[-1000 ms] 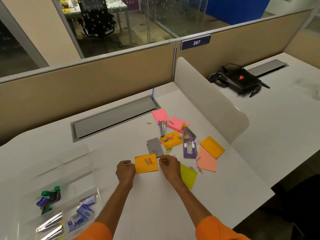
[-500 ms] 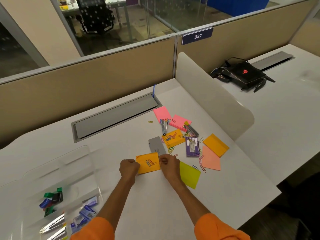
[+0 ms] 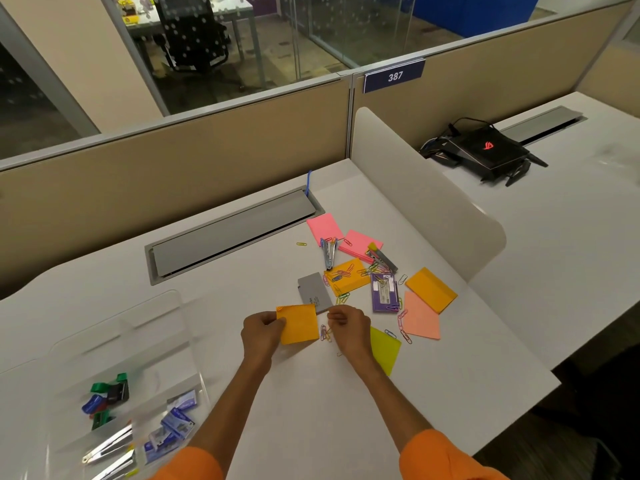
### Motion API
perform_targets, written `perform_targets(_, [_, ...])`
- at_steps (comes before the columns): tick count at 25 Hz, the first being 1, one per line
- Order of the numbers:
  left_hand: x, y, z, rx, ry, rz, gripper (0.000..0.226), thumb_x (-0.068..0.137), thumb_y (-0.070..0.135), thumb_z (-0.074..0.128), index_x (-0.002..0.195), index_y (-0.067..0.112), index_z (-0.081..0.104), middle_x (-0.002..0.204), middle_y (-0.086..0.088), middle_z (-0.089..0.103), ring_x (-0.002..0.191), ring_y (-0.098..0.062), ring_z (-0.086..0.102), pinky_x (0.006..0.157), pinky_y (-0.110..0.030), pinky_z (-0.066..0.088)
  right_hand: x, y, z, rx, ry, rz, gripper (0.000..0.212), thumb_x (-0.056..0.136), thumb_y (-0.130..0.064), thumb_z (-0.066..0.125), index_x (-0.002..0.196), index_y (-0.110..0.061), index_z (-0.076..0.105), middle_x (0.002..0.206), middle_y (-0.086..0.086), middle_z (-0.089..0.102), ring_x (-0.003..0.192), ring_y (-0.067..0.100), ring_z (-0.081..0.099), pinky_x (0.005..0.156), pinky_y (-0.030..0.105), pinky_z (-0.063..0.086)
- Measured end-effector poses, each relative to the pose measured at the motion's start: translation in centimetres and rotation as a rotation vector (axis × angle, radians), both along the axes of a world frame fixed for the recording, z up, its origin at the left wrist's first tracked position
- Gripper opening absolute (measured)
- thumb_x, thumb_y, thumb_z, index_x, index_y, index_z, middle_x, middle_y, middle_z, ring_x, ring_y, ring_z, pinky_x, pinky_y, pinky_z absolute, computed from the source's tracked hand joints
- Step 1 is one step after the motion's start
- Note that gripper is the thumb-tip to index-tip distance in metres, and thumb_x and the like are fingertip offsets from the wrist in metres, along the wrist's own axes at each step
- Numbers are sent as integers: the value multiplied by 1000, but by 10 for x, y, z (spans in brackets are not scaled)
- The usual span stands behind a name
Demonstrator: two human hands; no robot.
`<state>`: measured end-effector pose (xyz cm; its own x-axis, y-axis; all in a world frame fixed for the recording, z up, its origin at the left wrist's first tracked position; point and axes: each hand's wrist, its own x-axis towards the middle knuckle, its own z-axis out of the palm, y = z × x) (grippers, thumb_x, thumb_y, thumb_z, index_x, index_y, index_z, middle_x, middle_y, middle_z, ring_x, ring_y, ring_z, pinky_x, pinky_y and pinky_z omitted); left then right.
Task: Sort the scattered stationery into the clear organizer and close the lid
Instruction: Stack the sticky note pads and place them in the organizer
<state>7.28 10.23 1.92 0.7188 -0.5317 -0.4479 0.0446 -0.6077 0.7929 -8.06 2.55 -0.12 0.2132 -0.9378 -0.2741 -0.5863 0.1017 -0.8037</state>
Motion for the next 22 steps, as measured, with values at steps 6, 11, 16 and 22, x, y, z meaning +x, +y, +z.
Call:
perform_targets(6, [1,5,16,-99,-168,-33,27,93,21,61,115,7,66,114,-13,67,97,-23,58,86,-38,49,-60,-13,12,-81,39,-29,26,84,1,70,109,-8,67,103,7,69,97,20,65,74,21,55])
perform_targets(11, [0,11,12,-229,-33,19,24,98,22,55,117,8,58,116,-12,59,109,-35,57,89,-47,51,-111,-19,16,-84,394,167,51,72,-24,84,116,-16,59,118,4,60,111,21,49,81,31,48])
perform_targets(16, [-8,11,5,-228,188,31,32,100,22,52,128,8,50,129,-12,48,113,-38,53,89,-59,53,-107,-17,13,-131,561,423,74,63,-45,85,125,-22,53,126,1,53,114,20,46,90,29,39])
perform_targets(22, [-10,12,2,-191,202,32,35,100,23,51,131,9,48,134,-15,46,113,-38,53,87,-56,55,-94,-17,0,-192,682,534,91,59,-60,81,133,-24,43,133,2,49,120,22,44,97,35,36])
